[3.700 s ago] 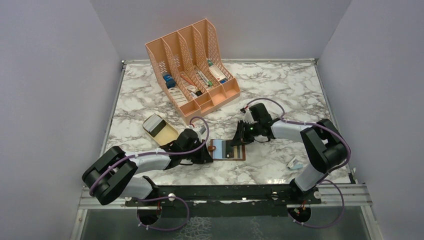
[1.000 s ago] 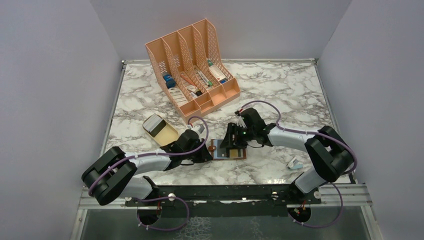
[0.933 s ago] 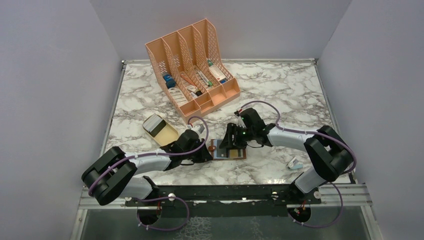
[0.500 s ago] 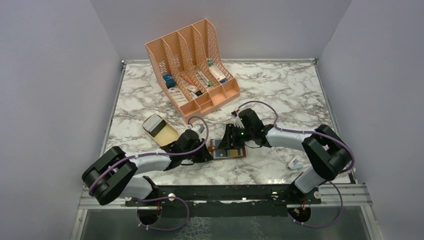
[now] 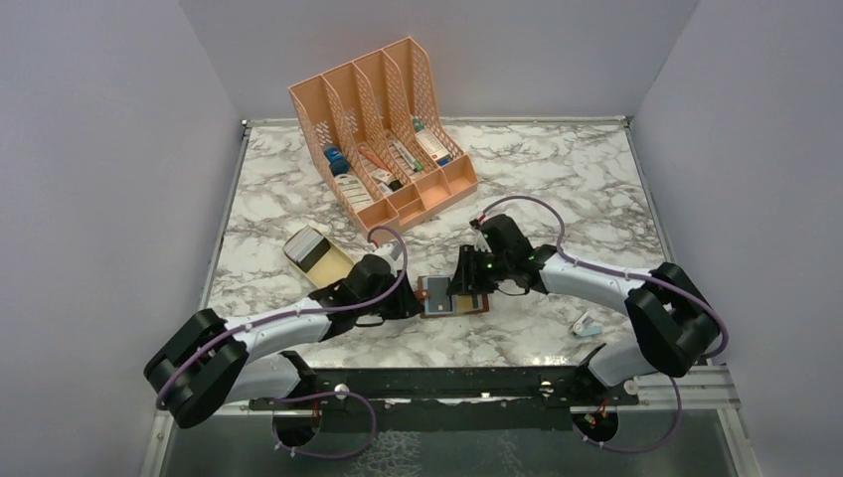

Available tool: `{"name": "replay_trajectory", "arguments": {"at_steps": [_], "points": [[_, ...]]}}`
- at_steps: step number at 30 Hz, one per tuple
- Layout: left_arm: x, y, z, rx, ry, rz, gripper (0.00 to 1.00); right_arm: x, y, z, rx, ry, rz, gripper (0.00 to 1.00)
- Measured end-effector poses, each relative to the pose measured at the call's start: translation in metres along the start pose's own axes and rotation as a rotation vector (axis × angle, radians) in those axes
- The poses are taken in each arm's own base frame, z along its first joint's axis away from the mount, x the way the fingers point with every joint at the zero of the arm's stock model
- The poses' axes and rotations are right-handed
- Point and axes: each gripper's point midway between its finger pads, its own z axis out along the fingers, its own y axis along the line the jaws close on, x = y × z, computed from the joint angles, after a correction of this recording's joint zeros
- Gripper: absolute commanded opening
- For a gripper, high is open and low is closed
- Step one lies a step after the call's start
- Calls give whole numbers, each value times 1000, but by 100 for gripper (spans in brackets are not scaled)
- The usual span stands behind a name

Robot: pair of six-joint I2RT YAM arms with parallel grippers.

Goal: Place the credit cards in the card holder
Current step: Insert the credit card into the card holder.

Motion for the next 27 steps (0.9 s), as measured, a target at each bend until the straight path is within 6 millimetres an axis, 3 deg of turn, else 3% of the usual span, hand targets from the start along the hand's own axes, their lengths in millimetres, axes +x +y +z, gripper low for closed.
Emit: {"name": "replay_trajectory", "arguments": {"at_steps": [5, 9, 17, 27], "points": [[-22, -22, -11, 56, -79, -3, 51, -7, 1, -8, 20, -31, -12, 25], [-31, -31, -13, 87, -117, -15, 58, -8, -4, -6, 47, -34, -16, 23], [-42, -43, -2, 131, -136, -28, 61, -4, -19, 10, 98, 5, -14, 18], [-48, -62, 16, 205, -107, 21, 63, 1, -31, 15, 122, -9, -7, 17]]}}
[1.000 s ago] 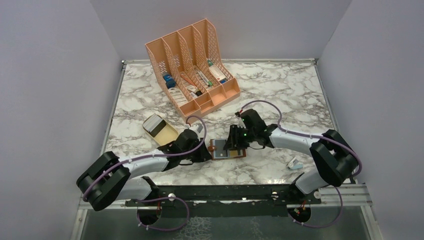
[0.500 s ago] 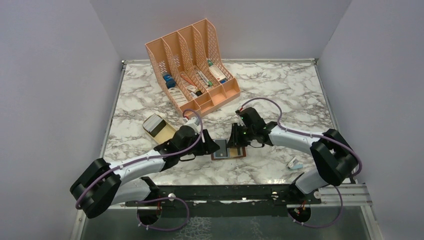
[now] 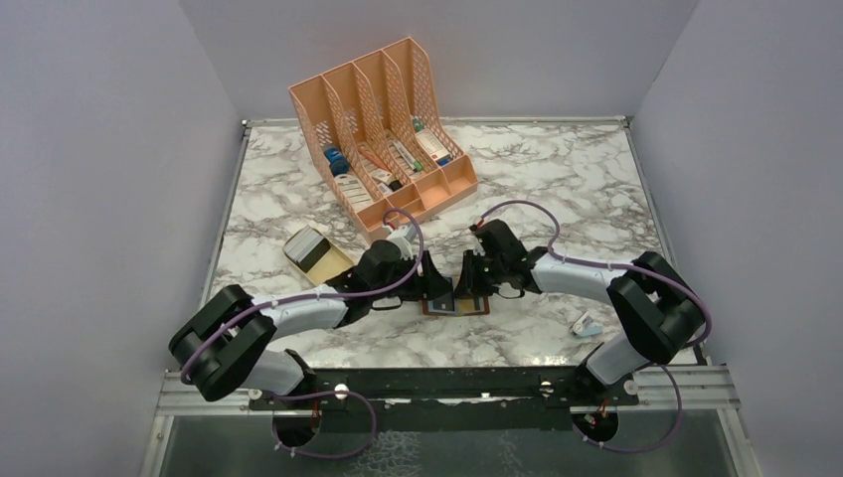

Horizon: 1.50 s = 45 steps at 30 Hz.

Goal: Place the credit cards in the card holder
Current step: Insert the credit card into the card holder.

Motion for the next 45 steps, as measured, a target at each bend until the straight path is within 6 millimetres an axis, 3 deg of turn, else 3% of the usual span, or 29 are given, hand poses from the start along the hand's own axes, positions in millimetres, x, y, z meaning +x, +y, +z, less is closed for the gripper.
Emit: {"name": "replay_trajectory", "arguments": {"at_steps": [31, 45], "points": [[13, 34, 6, -129, 37, 19, 63, -2, 1, 1, -13, -16, 0, 17], [3, 36, 21, -162, 37, 47, 63, -2, 2, 1, -21, -23, -2, 17]]}}
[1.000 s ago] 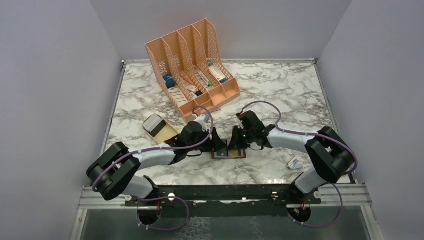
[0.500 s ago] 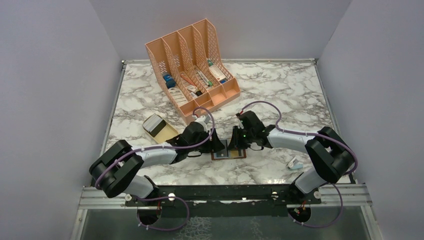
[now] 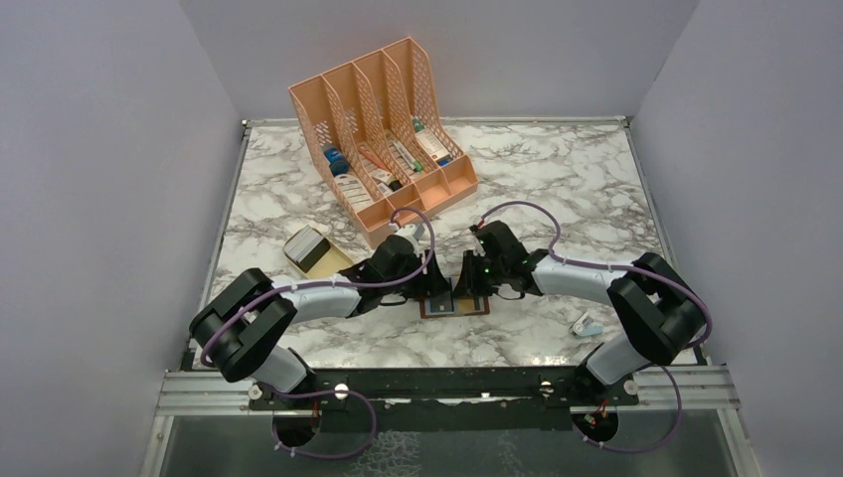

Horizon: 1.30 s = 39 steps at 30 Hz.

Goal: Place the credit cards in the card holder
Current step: Insert the credit card into the card holder.

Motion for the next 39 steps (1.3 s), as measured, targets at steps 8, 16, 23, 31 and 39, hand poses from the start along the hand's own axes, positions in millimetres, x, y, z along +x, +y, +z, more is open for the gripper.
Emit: {"name": "replay_trajectory", "arguments": {"at_steps": [8, 16, 23, 31, 39], "points": [[-5, 14, 0, -95, -13, 6, 63, 0, 0, 0, 0, -1, 0, 17], [-5, 12, 0, -85, -13, 4, 63, 0, 0, 0, -1, -1, 0, 17], [-5, 12, -1, -86, -11, -1, 63, 0, 0, 0, 0, -1, 0, 17], [-18, -3, -11, -47, -52, -5, 63, 0, 0, 0, 0, -1, 0, 16], [-20, -7, -9, -29, -57, -10, 63, 0, 0, 0, 0, -1, 0, 16]]}}
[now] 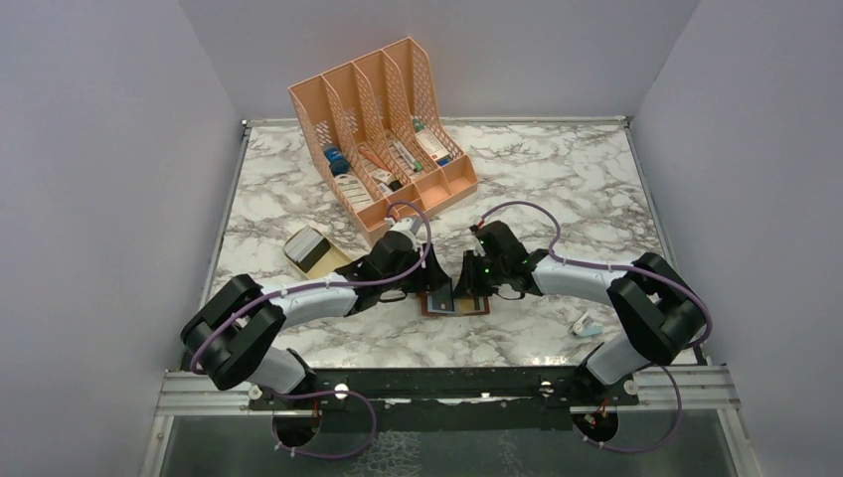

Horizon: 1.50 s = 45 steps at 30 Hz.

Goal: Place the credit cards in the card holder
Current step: Insert the credit card into the card holder.

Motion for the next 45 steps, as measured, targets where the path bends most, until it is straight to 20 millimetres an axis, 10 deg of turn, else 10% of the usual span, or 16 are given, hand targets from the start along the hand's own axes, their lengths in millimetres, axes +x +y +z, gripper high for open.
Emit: {"name": "replay_trajectory", "arguments": {"at_steps": [45], "points": [[-5, -8, 0, 27, -10, -2, 64, 0, 0, 0, -1, 1, 0, 16]]}}
